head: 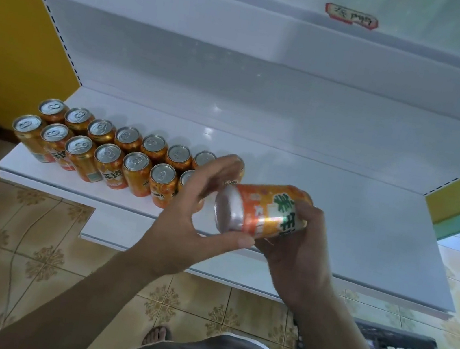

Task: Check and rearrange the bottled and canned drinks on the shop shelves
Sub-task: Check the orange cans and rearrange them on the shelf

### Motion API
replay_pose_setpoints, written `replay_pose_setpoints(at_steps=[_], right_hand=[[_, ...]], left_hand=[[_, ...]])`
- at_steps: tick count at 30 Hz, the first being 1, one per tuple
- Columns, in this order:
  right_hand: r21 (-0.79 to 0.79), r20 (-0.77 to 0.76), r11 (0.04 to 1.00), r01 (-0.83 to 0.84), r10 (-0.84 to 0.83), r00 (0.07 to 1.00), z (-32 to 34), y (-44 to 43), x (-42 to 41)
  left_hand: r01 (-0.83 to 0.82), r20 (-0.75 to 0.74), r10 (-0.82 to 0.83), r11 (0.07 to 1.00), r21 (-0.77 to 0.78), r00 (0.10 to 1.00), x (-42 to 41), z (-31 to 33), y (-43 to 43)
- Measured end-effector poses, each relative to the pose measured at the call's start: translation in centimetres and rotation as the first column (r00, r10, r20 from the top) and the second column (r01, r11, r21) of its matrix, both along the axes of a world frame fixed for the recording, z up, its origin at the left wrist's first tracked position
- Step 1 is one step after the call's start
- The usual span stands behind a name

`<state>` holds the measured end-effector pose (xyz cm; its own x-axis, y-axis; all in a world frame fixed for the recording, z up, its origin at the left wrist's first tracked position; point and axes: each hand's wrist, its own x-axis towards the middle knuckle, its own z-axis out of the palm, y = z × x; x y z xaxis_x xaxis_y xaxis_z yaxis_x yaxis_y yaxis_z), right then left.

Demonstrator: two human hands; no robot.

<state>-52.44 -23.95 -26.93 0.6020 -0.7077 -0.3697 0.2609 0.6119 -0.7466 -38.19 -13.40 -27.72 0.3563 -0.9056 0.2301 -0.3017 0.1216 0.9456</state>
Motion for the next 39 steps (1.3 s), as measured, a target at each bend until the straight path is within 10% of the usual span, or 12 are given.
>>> replay_pose_setpoints(at_steps=[5, 19, 25, 32, 39], right_hand=[[0.356, 0.174, 0.929, -0.106, 0.045, 0.984, -0.5, 1.4, 1.3], [0.342, 0.241, 0.927, -0.154, 0.072, 0.968, -1.0, 1.3, 1.6], [0.082, 0.095, 0.988, -0.132, 0.124, 0.988, -0.5, 0.7, 1.1], [-0.641, -0.089, 0.758, -0.118, 0.080, 0.993, 0.3, -0.1, -1.1], [-0.589, -0.260, 0.794, -0.152, -0.008, 0.966, 1.6, -0.6, -0.6]], left_hand=[[0.031, 0.076, -0.032, 0.999, 0.016, 0.997, -1.4, 1.0, -0.8], [0.029, 0.096, -0.026, 0.999, -0.024, 0.995, -1.9, 1.4, -0.8], [0.030, 0.150, -0.020, 0.998, -0.063, 0.988, -1.3, 2.0, -0.8], [-0.132, -0.627, 0.153, 0.988, 0.080, 0.764, -1.6, 2.4, -0.8], [-0.017, -0.527, 0.071, 0.994, 0.107, 0.847, -0.7, 2.5, -0.3]])
